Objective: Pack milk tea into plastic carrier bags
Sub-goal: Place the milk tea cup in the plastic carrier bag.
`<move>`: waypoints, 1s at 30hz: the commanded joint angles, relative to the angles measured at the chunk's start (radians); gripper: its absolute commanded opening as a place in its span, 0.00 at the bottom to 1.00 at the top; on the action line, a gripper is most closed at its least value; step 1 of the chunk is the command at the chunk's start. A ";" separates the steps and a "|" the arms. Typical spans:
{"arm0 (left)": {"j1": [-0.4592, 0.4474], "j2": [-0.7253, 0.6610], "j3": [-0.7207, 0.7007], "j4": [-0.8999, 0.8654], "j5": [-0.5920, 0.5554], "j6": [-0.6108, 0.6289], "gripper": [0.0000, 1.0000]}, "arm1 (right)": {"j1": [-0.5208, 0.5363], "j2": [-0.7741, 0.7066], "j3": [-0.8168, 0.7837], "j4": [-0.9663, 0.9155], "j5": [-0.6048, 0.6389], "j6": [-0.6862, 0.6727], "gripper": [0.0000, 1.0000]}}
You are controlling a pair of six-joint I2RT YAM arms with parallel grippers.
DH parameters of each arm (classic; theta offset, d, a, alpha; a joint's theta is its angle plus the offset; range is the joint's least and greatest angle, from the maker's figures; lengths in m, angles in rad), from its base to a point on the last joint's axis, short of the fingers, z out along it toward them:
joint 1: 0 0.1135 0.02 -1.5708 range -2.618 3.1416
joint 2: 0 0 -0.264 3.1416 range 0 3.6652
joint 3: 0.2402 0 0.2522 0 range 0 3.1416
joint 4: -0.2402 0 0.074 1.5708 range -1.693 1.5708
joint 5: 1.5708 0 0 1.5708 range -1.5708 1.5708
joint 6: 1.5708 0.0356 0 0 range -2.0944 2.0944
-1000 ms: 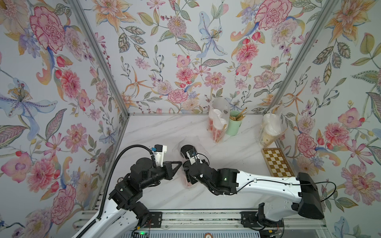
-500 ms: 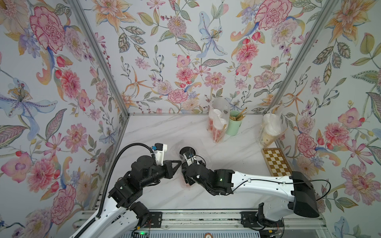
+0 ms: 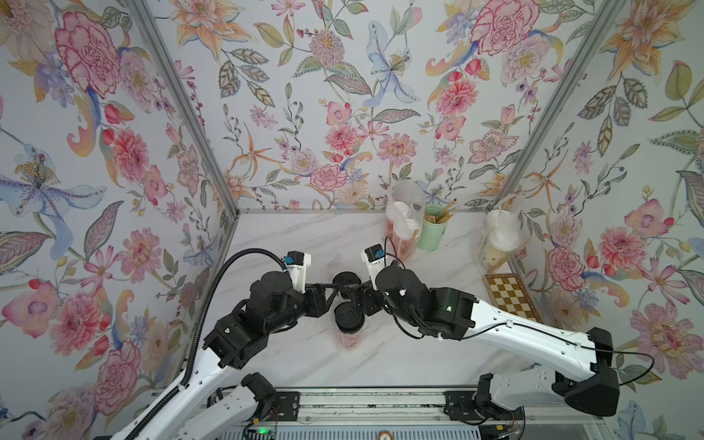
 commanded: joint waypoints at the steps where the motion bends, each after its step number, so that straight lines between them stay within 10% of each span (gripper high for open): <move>1: -0.008 0.032 0.080 -0.059 -0.053 0.086 0.56 | -0.079 -0.022 0.043 -0.130 -0.087 0.001 0.80; 11: -0.003 0.142 0.150 -0.144 -0.023 0.157 0.58 | -0.347 0.022 -0.030 -0.200 -0.652 0.025 0.75; 25: 0.010 0.125 0.129 -0.142 -0.002 0.141 0.42 | -0.361 0.037 -0.100 -0.141 -0.711 0.013 0.37; 30: 0.016 0.110 0.111 -0.124 -0.005 0.131 0.17 | -0.360 0.039 -0.073 -0.140 -0.707 0.033 0.12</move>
